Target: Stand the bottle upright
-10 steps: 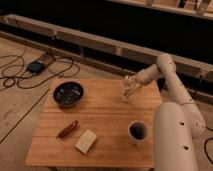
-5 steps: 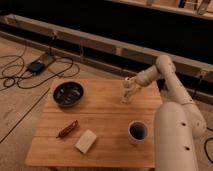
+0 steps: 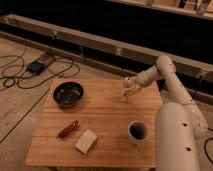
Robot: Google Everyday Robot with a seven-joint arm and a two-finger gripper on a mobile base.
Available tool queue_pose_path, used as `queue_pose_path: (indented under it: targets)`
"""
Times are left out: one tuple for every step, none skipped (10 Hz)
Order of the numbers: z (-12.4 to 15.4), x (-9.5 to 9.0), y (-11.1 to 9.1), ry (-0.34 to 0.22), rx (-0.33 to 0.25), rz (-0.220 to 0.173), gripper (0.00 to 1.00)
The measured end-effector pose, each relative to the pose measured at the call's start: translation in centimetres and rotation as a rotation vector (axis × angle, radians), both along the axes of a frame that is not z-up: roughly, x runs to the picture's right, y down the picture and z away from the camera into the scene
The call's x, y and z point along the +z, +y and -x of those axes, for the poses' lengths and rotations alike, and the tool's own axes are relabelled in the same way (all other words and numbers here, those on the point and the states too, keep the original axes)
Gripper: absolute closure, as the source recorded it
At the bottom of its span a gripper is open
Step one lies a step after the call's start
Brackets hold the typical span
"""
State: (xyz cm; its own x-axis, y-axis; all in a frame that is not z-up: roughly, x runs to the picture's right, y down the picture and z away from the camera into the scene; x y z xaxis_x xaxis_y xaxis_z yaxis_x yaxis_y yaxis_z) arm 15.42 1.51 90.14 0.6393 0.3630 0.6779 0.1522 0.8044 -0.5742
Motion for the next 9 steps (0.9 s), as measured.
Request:
queue_pose_path:
  targets:
    - [-0.03, -0.03, 0.01, 0.0, -0.001, -0.001, 0.34]
    - [-0.04, -0.05, 0.1, -0.001, -0.004, -0.001, 0.34]
    - [-0.05, -0.09, 0.11, -0.001, -0.006, -0.003, 0.34]
    - [-0.07, -0.11, 0.1, 0.0, -0.007, -0.005, 0.34]
    - [-0.12, -0.11, 0.06, 0.002, -0.008, -0.007, 0.34]
    - [-0.19, -0.12, -0.03, 0.004, -0.007, -0.013, 0.34]
    - [-0.24, -0.08, -0.06, 0.006, -0.007, -0.015, 0.34]
    - [-0.24, -0.09, -0.08, 0.006, -0.006, -0.016, 0.34]
    - [-0.24, -0.08, -0.07, 0.006, -0.006, -0.016, 0.34]
